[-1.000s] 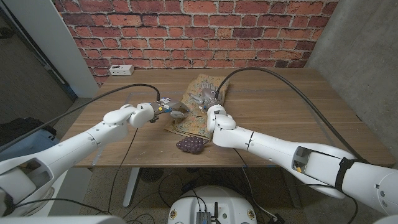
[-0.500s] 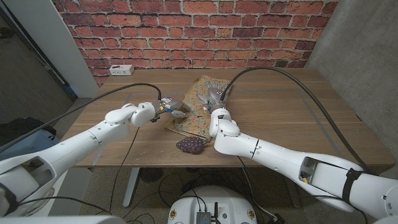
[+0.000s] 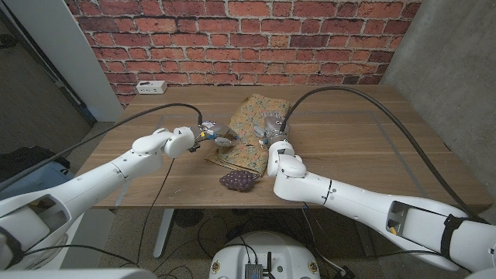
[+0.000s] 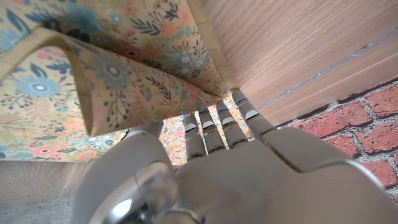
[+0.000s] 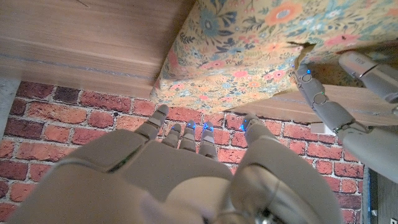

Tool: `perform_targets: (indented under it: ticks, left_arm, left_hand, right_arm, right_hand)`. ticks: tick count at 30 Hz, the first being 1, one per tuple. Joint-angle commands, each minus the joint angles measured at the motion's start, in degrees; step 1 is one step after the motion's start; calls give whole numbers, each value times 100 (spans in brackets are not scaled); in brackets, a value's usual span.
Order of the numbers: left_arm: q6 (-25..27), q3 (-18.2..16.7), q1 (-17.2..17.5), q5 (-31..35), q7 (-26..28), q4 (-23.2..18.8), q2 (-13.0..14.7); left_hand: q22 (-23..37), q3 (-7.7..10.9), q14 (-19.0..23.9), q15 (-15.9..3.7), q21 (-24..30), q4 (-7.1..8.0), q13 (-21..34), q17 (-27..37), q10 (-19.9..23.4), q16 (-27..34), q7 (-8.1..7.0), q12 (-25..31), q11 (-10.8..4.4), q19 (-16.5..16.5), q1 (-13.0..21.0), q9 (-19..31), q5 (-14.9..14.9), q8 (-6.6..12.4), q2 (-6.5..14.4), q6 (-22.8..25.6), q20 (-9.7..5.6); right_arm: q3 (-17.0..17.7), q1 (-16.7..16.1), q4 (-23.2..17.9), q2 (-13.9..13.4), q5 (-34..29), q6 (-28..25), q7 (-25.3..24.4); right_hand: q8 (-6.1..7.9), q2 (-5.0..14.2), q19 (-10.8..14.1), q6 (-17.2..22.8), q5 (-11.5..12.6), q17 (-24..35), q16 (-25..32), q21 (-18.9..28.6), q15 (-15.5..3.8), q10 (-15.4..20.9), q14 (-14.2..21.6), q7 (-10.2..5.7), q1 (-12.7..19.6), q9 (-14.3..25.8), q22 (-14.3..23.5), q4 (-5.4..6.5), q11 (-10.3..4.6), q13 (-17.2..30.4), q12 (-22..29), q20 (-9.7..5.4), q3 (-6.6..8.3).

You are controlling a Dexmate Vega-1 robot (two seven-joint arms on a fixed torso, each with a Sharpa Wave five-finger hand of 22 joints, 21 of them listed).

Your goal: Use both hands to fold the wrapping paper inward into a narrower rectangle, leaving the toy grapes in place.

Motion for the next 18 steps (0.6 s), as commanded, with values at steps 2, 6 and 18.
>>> perform_targets:
  ticks: [2,6,18]
  left_arm:
    - [21,-16,28,-29,-14,-66,14]
    - [17,-11,31,-12,-7,-70,16]
    - [-48,-10,-20,-48,-35,10,18]
  left_hand:
    - [12,18,-34,-328,-30,25,23,6,-4,2,124,-1,22,41,-42,950,15,34,1,181,14]
    - [12,-54,-35,-326,-55,78,23,17,-5,11,128,0,25,53,-169,951,-7,40,-64,184,13]
    - [13,-29,-35,-299,-105,91,23,11,-9,14,163,2,42,76,-218,947,12,41,3,167,31]
  right_arm:
    - [-811,607,-88,-262,198,-637,988]
    - [-925,725,6,-229,366,-741,1101]
    - [-1003,976,271,-145,1061,-938,1215]
  right_hand:
    - [-70,-103,-139,-259,-63,-16,-93,-86,47,-204,-209,47,-65,8,2,48,32,14,-118,63,-8]
    - [-65,-218,-172,-330,-77,-30,-121,-98,91,-269,-256,83,-118,7,2,39,82,16,-150,125,-82]
    - [-21,-334,-262,-347,-82,-30,-160,-113,141,-435,-406,50,-290,10,6,80,141,22,-192,132,-242]
